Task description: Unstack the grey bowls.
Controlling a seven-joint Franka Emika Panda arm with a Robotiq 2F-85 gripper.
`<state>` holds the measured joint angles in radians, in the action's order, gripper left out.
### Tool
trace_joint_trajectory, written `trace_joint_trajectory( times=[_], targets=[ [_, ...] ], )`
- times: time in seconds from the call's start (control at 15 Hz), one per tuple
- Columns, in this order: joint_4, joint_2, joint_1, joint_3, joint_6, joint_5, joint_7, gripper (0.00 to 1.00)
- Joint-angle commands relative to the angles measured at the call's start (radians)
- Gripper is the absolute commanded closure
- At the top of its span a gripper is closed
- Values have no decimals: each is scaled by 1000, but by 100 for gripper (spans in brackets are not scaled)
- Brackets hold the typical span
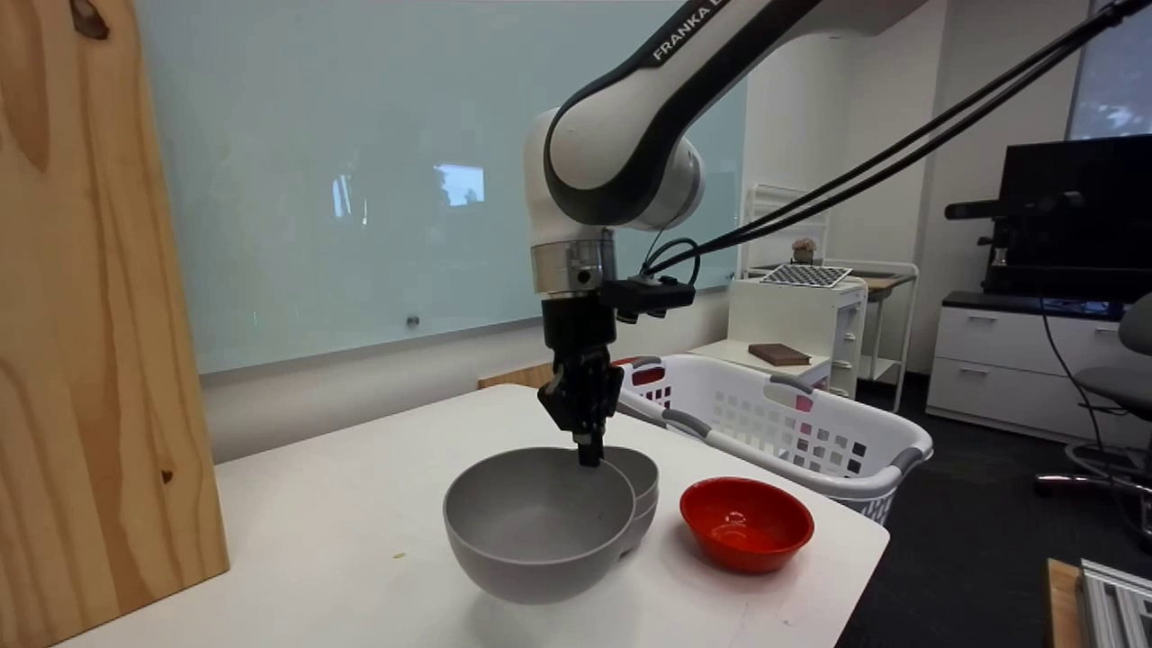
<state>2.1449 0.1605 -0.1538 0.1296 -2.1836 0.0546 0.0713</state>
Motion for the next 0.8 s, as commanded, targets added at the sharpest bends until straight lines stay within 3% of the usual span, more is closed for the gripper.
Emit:
trace_joint_trajectory(
  times=[0.0, 0.73],
  targets=[
    [90, -20, 2, -1, -82, -16, 2, 99],
    [150, 21, 5, 16, -172, 53, -22, 99]
  ],
)
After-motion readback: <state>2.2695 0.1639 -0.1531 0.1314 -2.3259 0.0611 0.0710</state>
